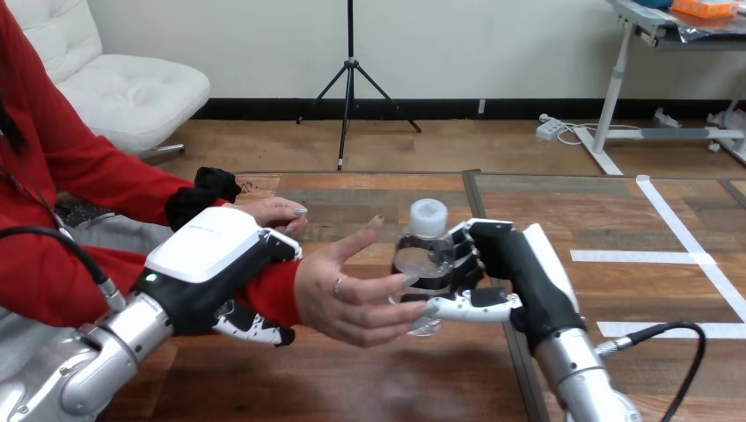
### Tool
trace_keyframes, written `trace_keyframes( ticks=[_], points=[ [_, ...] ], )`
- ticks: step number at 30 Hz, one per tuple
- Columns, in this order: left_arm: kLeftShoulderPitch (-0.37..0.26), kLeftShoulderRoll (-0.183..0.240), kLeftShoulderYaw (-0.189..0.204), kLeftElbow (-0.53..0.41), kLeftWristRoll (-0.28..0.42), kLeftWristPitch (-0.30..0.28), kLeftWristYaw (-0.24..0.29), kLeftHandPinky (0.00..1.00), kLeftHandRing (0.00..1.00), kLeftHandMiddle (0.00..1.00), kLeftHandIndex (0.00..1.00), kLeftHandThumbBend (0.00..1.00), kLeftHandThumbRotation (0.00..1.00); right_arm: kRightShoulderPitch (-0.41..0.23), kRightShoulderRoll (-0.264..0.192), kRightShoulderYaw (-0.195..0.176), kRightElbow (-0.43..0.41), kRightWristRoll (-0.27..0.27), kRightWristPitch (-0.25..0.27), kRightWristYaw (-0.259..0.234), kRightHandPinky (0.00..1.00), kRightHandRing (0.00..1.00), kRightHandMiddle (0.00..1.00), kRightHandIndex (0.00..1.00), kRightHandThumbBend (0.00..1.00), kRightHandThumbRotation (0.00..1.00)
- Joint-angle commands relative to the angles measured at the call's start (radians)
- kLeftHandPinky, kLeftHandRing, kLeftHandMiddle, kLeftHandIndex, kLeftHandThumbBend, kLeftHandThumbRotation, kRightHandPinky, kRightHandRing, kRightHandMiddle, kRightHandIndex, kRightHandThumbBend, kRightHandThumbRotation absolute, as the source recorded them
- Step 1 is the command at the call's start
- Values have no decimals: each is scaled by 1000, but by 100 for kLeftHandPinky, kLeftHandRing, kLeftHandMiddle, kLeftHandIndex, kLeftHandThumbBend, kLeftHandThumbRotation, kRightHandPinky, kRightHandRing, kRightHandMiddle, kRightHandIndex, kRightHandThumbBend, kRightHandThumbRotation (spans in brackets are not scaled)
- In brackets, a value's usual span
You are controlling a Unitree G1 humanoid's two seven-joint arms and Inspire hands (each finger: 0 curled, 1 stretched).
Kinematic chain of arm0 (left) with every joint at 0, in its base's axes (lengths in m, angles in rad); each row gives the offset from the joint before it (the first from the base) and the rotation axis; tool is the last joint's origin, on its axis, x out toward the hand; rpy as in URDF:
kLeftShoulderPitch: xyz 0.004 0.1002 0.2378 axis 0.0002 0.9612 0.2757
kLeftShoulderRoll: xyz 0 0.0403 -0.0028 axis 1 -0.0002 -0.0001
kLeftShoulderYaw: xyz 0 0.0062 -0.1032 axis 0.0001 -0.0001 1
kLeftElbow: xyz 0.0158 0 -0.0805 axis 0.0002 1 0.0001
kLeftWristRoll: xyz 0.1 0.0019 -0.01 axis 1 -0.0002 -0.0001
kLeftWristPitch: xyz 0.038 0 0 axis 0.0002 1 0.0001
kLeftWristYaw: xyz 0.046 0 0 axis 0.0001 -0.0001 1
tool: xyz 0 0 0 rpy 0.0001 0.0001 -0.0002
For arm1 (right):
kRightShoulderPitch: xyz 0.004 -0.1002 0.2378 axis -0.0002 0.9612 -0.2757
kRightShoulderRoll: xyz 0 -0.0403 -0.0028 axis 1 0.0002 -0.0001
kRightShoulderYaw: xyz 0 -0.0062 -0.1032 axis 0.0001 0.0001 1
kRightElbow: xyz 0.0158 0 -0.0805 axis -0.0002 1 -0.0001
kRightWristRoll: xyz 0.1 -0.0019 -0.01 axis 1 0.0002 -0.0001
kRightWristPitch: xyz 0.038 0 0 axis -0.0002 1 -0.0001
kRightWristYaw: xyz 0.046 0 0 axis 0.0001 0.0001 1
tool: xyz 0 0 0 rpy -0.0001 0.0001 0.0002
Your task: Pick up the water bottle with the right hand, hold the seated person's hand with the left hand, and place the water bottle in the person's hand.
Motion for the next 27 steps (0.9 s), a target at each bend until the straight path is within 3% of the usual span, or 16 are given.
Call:
trace_keyframes(
  ticks=[1, 7, 27],
  points=[
    [-69, -77, 29, -140, -57, -36, 5, 27, 32, 38, 41, 72, 0, -140, 33, 9, -58, -1, -43, -35, 31, 37, 44, 43, 84, 0],
    [-68, -85, 32, -150, -57, -28, -8, 26, 31, 37, 41, 72, 0, -140, 48, 21, -61, 0, -59, -33, 31, 37, 44, 43, 84, 0],
    [-74, -116, 41, -137, -47, -36, -29, 27, 31, 37, 40, 74, 0, -138, 84, 56, -130, -46, -7, -51, 31, 37, 44, 43, 85, 0]
  ],
)
